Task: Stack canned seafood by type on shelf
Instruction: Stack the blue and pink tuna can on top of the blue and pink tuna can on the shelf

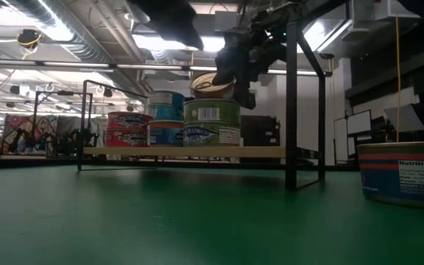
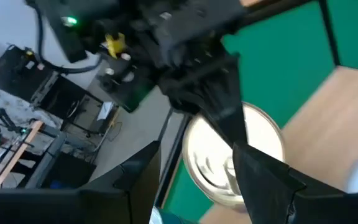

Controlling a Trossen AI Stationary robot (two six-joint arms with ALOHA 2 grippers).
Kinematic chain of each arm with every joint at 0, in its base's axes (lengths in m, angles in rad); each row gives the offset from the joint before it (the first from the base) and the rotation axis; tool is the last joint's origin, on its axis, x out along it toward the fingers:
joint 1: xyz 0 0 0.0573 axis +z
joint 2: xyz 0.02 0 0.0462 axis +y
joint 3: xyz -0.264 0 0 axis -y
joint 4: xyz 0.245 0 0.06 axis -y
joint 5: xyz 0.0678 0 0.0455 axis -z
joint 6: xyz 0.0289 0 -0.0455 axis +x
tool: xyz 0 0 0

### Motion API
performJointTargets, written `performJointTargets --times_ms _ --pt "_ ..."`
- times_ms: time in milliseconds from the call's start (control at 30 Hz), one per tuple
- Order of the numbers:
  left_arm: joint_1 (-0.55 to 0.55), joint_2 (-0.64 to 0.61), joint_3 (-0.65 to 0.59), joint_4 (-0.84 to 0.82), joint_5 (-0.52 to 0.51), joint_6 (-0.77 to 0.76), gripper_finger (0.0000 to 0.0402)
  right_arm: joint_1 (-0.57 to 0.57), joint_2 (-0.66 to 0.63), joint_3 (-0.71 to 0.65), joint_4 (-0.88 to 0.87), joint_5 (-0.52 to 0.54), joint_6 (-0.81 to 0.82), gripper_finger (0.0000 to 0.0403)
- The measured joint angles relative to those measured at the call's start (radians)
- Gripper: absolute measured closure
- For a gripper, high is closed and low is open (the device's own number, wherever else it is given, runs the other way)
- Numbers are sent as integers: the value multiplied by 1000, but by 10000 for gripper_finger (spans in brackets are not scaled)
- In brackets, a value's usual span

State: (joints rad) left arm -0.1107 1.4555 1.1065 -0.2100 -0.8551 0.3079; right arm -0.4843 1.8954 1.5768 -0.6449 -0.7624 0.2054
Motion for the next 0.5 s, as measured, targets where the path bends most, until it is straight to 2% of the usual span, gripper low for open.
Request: performJointTargets --times_ms 300,500 --pt "86 0 0 43 113 0 205 0 0 0 0 2 0 180" --pt "126 0 0 42 155 -13 205 0 0 0 -1 16 -1 176"
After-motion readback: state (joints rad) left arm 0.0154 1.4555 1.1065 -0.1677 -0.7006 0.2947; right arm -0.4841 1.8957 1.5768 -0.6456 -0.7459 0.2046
